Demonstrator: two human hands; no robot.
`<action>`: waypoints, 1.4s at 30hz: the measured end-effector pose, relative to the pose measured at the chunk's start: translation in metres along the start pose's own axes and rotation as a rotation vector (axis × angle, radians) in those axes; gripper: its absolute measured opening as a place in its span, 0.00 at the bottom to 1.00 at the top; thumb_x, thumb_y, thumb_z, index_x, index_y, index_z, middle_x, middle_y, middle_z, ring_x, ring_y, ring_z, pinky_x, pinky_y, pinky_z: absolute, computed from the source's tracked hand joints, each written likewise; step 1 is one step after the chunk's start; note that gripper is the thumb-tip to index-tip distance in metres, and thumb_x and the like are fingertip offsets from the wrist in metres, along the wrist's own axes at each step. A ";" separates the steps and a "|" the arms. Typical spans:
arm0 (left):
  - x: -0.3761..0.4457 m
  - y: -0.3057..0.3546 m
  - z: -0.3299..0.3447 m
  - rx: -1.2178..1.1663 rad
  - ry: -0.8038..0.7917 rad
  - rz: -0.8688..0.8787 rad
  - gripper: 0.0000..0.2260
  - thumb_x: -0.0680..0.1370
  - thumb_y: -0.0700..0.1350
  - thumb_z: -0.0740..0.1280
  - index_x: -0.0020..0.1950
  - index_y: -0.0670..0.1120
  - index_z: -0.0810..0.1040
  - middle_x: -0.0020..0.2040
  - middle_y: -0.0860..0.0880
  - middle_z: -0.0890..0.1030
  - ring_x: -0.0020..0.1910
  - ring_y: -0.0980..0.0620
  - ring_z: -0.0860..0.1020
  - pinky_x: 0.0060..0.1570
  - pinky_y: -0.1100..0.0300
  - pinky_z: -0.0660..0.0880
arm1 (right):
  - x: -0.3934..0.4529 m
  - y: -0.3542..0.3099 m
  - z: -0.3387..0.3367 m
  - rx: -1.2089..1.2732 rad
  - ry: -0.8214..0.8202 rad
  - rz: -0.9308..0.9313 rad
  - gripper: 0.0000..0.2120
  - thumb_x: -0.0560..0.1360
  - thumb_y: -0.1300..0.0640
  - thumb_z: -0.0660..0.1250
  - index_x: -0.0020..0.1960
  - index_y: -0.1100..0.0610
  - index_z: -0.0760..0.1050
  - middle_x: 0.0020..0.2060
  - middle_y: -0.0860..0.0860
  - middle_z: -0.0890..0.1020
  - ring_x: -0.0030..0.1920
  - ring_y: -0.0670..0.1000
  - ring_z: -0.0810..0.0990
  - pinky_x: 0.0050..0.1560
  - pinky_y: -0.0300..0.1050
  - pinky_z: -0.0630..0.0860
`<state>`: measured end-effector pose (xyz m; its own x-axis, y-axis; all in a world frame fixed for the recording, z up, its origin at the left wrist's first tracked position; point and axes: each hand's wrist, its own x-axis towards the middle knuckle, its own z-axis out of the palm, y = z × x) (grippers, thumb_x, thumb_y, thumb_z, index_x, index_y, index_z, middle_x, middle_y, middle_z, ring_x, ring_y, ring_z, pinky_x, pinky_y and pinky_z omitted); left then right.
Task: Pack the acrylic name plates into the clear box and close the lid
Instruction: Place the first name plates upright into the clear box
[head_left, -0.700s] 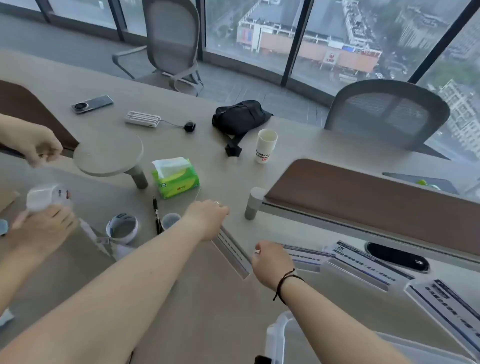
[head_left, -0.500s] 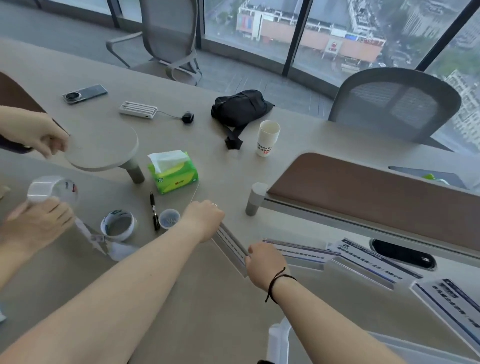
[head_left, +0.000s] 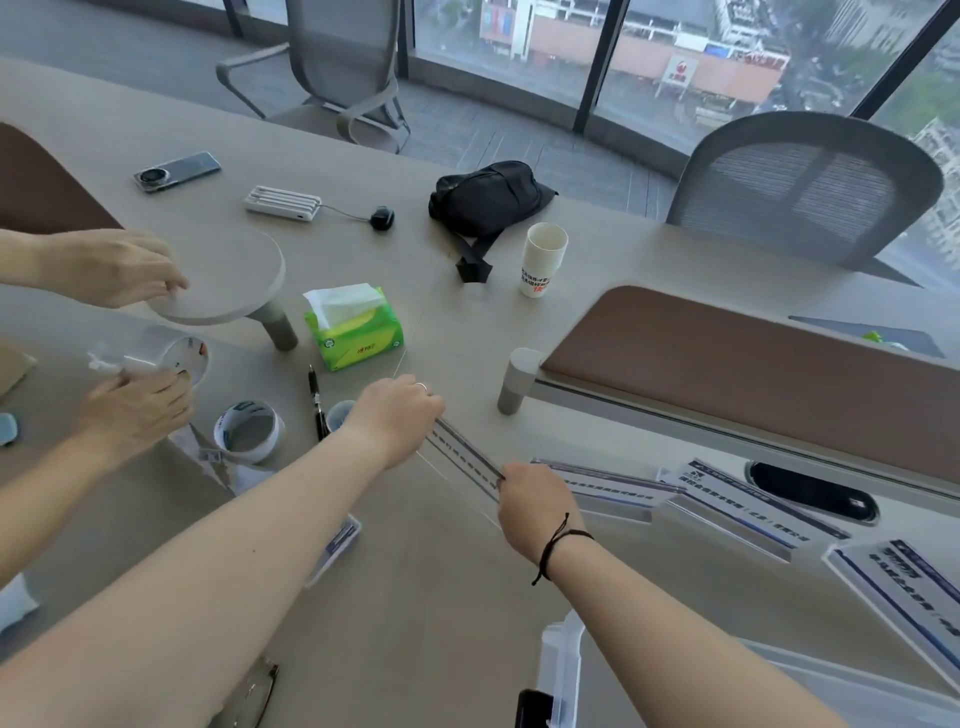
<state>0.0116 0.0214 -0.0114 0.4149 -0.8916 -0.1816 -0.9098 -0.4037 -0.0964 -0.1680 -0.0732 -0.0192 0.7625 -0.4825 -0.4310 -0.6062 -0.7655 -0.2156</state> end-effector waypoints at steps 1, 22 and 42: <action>-0.002 -0.003 -0.004 -0.002 0.030 0.004 0.11 0.76 0.36 0.59 0.53 0.48 0.76 0.50 0.49 0.78 0.52 0.47 0.74 0.40 0.56 0.65 | -0.004 0.000 -0.005 0.014 0.024 -0.004 0.10 0.75 0.68 0.54 0.40 0.55 0.66 0.40 0.57 0.75 0.46 0.61 0.79 0.38 0.47 0.66; -0.120 0.119 -0.161 -0.258 0.694 0.051 0.11 0.71 0.54 0.74 0.40 0.48 0.79 0.35 0.51 0.78 0.40 0.47 0.78 0.30 0.60 0.67 | -0.183 0.081 -0.106 0.100 0.830 -0.127 0.21 0.77 0.40 0.64 0.34 0.55 0.69 0.25 0.47 0.73 0.24 0.53 0.70 0.23 0.43 0.66; -0.227 0.310 -0.105 -0.303 0.409 -0.106 0.18 0.68 0.59 0.73 0.30 0.49 0.71 0.25 0.53 0.73 0.24 0.50 0.73 0.23 0.63 0.62 | -0.289 0.203 -0.021 0.119 0.672 -0.136 0.34 0.64 0.21 0.56 0.31 0.53 0.65 0.25 0.46 0.68 0.23 0.49 0.67 0.21 0.40 0.57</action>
<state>-0.3654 0.0769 0.1027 0.5212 -0.8255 0.2167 -0.8510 -0.4835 0.2051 -0.5066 -0.0981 0.0804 0.7847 -0.5740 0.2342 -0.4869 -0.8044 -0.3404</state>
